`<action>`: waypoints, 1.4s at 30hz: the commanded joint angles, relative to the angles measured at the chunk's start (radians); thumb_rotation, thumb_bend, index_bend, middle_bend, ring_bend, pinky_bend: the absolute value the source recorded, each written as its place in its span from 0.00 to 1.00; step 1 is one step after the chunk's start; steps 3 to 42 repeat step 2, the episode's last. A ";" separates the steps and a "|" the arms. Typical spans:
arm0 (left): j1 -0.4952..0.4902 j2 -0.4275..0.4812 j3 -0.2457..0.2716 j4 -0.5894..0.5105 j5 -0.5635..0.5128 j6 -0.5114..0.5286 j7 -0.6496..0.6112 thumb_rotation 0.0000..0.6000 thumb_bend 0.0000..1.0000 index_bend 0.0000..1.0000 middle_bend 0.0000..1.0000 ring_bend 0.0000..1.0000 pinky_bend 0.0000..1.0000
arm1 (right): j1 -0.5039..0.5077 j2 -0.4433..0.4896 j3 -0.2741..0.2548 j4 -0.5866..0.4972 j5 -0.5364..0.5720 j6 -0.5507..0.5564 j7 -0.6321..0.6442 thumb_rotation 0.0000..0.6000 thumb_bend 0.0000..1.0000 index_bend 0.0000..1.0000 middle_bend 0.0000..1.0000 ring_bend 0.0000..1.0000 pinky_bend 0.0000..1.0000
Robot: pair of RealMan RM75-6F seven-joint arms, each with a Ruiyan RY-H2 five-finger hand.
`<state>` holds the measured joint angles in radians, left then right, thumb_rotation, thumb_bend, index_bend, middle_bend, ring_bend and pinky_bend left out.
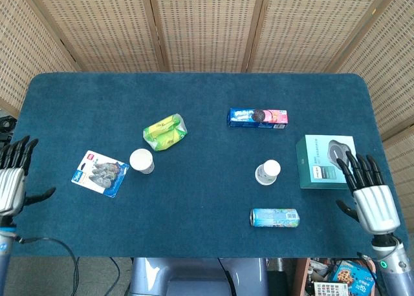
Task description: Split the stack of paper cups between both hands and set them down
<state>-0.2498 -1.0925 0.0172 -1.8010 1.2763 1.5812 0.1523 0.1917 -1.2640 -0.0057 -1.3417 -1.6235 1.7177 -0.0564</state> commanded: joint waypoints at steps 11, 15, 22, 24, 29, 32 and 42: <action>0.049 -0.001 0.033 -0.009 0.059 0.037 -0.008 1.00 0.12 0.00 0.00 0.00 0.00 | -0.045 -0.023 -0.011 0.034 -0.036 0.060 0.042 1.00 0.00 0.00 0.00 0.00 0.00; 0.049 -0.001 0.033 -0.009 0.059 0.037 -0.008 1.00 0.12 0.00 0.00 0.00 0.00 | -0.045 -0.023 -0.011 0.034 -0.036 0.060 0.042 1.00 0.00 0.00 0.00 0.00 0.00; 0.049 -0.001 0.033 -0.009 0.059 0.037 -0.008 1.00 0.12 0.00 0.00 0.00 0.00 | -0.045 -0.023 -0.011 0.034 -0.036 0.060 0.042 1.00 0.00 0.00 0.00 0.00 0.00; 0.049 -0.001 0.033 -0.009 0.059 0.037 -0.008 1.00 0.12 0.00 0.00 0.00 0.00 | -0.045 -0.023 -0.011 0.034 -0.036 0.060 0.042 1.00 0.00 0.00 0.00 0.00 0.00; 0.049 -0.001 0.033 -0.009 0.059 0.037 -0.008 1.00 0.12 0.00 0.00 0.00 0.00 | -0.045 -0.023 -0.011 0.034 -0.036 0.060 0.042 1.00 0.00 0.00 0.00 0.00 0.00; 0.049 -0.001 0.033 -0.009 0.059 0.037 -0.008 1.00 0.12 0.00 0.00 0.00 0.00 | -0.045 -0.023 -0.011 0.034 -0.036 0.060 0.042 1.00 0.00 0.00 0.00 0.00 0.00; 0.049 -0.001 0.033 -0.009 0.059 0.037 -0.008 1.00 0.12 0.00 0.00 0.00 0.00 | -0.045 -0.023 -0.011 0.034 -0.036 0.060 0.042 1.00 0.00 0.00 0.00 0.00 0.00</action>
